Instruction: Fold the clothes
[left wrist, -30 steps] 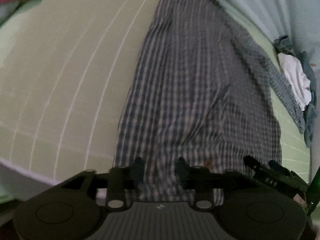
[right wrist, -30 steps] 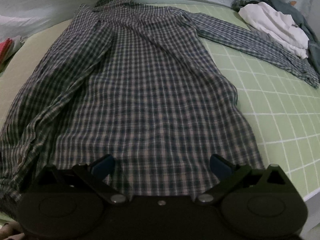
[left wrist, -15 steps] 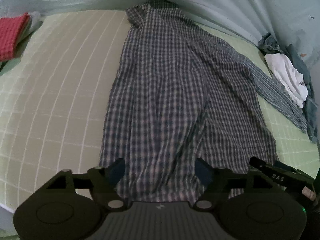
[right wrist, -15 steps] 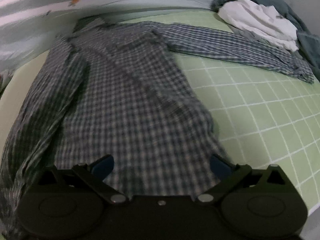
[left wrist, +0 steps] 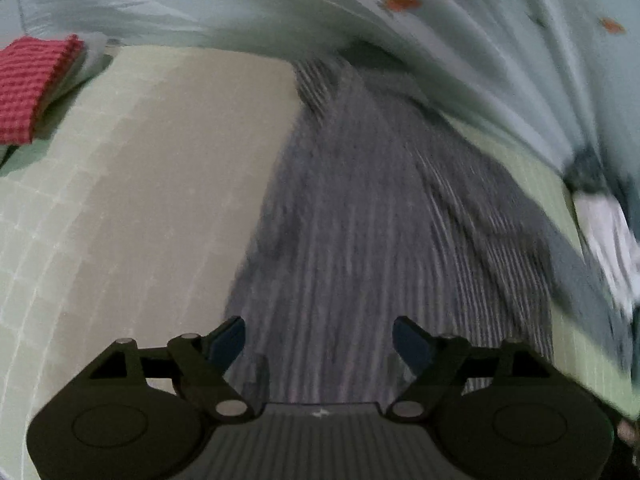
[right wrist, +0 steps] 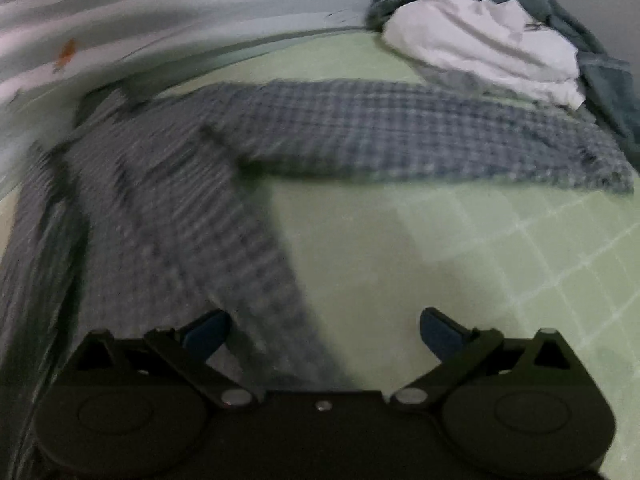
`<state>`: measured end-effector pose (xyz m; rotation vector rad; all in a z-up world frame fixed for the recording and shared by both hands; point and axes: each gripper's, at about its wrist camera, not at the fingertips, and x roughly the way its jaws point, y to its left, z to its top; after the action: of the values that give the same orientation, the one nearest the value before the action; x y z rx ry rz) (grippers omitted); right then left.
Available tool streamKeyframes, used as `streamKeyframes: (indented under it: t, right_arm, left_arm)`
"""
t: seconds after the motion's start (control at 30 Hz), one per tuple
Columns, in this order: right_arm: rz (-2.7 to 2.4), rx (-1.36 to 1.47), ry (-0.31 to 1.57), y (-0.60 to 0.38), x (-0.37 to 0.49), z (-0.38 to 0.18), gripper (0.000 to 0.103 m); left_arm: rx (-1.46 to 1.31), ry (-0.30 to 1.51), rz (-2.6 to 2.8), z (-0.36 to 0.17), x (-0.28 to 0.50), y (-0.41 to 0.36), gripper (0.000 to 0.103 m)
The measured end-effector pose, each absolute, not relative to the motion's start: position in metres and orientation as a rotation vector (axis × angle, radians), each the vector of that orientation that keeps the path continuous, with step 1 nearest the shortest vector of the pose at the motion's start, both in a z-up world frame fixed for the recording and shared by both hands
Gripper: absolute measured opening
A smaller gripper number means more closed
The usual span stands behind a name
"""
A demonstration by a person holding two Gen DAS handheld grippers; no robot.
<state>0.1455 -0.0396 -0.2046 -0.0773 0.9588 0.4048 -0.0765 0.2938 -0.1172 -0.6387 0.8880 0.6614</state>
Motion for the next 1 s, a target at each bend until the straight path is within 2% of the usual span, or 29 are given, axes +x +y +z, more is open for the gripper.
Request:
streamKeyframes:
  t: [0.17, 0.37, 0.6, 0.67, 0.7, 0.73, 0.77, 1.0]
  right_arm:
    - [0.328, -0.101, 0.914, -0.035, 0.184, -0.21, 0.103]
    - [0.257, -0.113, 0.864, -0.028, 0.22, -0.215, 0.103]
    - [0.216, -0.094, 0.818, -0.019, 0.241, -0.218, 0.103]
    - [0.199, -0.088, 0.815, -0.017, 0.245, -0.218, 0.103]
    - [0.192, -0.086, 0.813, -0.016, 0.245, -0.219, 0.103]
    - [0.187, -0.085, 0.81, -0.014, 0.245, -0.219, 0.103]
    - [0.185, -0.084, 0.807, -0.013, 0.246, -0.219, 0.103]
    - [0.191, -0.09, 0.799, -0.013, 0.247, -0.219, 0.103]
  left_arm:
    - [-0.687, 0.853, 0.714, -0.12, -0.036, 0.361, 0.058]
    - [-0.652, 0.803, 0.669, -0.132, 0.028, 0.431, 0.059]
    - [-0.658, 0.789, 0.675, -0.177, 0.08, 0.498, 0.059]
    - [-0.648, 0.774, 0.658, -0.183, 0.09, 0.509, 0.056]
    - [-0.64, 0.763, 0.643, -0.186, 0.094, 0.514, 0.048]
    - [-0.635, 0.75, 0.619, -0.187, 0.099, 0.519, 0.019]
    - [-0.644, 0.743, 0.599, -0.189, 0.103, 0.525, 0.003]
    - [-0.583, 0.764, 0.547, -0.196, 0.134, 0.537, 0.001]
